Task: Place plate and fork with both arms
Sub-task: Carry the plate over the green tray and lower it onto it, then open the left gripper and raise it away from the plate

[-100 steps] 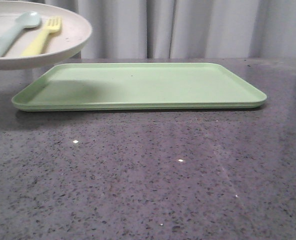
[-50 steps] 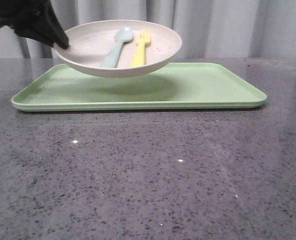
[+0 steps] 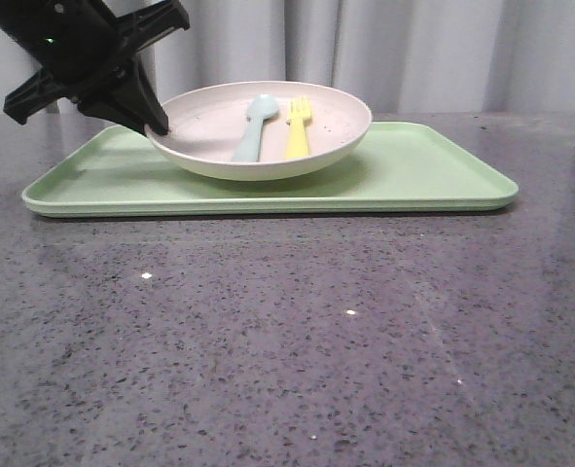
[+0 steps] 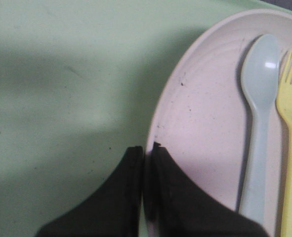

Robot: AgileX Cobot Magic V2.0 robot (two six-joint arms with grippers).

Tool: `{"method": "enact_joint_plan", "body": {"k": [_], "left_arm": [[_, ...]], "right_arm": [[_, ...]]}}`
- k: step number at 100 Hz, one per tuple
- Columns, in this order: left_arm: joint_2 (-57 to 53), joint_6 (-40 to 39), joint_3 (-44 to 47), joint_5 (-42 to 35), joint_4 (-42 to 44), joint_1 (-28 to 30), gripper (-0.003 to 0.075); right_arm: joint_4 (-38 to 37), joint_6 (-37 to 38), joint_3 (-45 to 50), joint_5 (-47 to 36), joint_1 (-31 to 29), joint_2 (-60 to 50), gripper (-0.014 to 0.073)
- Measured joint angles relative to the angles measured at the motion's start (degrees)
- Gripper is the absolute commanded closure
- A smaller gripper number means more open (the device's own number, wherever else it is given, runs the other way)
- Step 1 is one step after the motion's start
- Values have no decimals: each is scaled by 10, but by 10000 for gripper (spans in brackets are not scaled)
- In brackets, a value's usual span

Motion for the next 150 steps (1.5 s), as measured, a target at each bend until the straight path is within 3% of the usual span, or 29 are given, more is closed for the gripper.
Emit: {"method": "enact_joint_plan", "body": {"k": [50,57,76,82,114,150], "left_arm": [[5,-1,17,-1,-1,0,734],[5,-1,17,1,-1,0,689],[5,-1,17,2,-5,0,475],[5,-2,17,2,-6,0,444],[-6,-2,17,2,6,0,441],[-129,-2,17,42,139,0,445]], "right_arm": [[2,0,0,0,0,0,148],[2,0,0,0,0,0,148],[2,0,0,0,0,0,148],[2,0,0,0,0,0,148],[2,0,0,0,0,0,148],[2,0,-10,14,2,8,148]]}}
